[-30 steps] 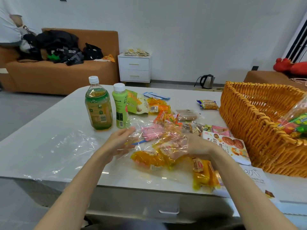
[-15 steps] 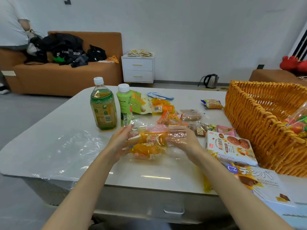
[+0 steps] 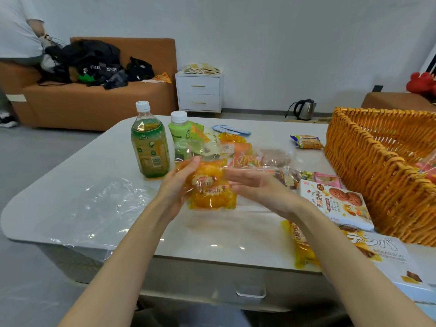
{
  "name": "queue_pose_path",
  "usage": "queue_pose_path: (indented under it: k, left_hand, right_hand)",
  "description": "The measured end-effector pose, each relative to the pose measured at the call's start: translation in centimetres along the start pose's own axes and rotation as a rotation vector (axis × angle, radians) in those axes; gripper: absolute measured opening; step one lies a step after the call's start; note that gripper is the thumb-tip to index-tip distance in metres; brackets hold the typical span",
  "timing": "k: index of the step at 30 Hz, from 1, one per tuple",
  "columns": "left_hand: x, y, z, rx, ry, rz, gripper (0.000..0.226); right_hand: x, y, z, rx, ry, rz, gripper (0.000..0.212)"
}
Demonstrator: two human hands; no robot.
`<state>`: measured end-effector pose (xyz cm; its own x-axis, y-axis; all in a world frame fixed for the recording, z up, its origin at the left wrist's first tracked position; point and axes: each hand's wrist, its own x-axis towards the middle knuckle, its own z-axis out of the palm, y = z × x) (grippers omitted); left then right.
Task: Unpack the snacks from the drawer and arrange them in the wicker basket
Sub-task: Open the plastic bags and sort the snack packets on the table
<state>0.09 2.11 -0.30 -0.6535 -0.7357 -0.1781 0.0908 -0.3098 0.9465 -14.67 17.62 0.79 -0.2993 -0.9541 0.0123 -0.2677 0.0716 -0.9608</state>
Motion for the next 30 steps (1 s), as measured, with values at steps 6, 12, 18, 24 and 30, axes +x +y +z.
queue_pose_path:
  k: [6, 12, 18, 24, 30]
  left_hand:
    - [-0.7, -0.1, 1.7, -0.018, 0.165, 0.087, 0.036]
    - [-0.7, -0.1, 1.9, 0.188, 0.062, 0.008, 0.073]
    - [-0.7, -0.7, 1.5, 0.146, 0.01, -0.033, 0.071]
    - [-0.5, -0.4, 0.6, 0.076, 0.038, -0.052, 0.041]
    - [-1.0, -0.3, 1.2, 0.047, 0.098, 0.007, 0.026]
  right_hand:
    - [0.3, -0.1, 0.3, -0.061, 0.056, 0.117, 0.047]
    - [-0.7, -0.2, 0.6, 0.2, 0.189, 0.081, 0.075]
    - [-0.5, -0.5, 1.7, 0.008, 0.023, 0.089, 0.06]
    - [-0.8, -0.9, 1.3, 0.111, 0.106, 0.041, 0.05]
    - [0.0, 0.1, 2.7, 0.035, 0.192, 0.045, 0.031]
